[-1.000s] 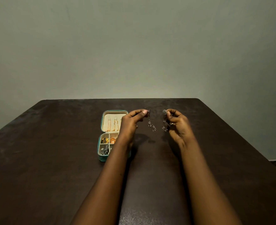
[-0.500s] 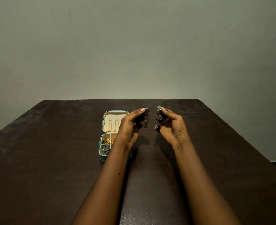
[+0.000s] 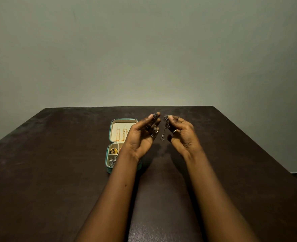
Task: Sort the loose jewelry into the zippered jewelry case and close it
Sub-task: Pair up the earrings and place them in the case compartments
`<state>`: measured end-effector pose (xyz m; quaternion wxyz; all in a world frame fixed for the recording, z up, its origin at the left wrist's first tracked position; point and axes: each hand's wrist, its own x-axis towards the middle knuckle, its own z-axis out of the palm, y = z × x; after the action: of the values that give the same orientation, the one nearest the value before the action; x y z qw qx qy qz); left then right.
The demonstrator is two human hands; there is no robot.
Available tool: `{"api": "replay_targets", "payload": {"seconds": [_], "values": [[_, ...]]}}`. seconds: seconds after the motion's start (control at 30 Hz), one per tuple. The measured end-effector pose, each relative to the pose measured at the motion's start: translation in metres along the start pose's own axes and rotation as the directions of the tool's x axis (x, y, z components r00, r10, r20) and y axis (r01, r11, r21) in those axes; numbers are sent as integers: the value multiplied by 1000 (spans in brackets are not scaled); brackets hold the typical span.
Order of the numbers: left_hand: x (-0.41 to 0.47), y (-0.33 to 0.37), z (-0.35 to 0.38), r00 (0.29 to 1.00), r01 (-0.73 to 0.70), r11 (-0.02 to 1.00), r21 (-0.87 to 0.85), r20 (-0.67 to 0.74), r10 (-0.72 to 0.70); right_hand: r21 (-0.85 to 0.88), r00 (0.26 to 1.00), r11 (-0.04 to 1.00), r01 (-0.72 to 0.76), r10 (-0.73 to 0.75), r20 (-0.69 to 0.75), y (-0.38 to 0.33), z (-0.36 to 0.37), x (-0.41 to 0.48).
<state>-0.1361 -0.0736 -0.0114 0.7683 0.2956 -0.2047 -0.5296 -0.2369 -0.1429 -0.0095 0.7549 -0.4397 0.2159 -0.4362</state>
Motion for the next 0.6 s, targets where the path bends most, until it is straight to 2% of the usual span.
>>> {"api": "replay_targets", "payload": {"seconds": [0.27,0.5,0.6], "values": [[-1,1,-2,1000,5,1000,9,-16,-4,-51,1000,999,9,-9,-3,0,2,-4],[-3,-2,-2,999,8,968,251,-39,2,-250,988,963,105,-129,-83,5,2,-1],[-3,-3,-2,999,-13,955,296,-43,27,-312,981,937,157,-186,-63,5,3,-2]]}}
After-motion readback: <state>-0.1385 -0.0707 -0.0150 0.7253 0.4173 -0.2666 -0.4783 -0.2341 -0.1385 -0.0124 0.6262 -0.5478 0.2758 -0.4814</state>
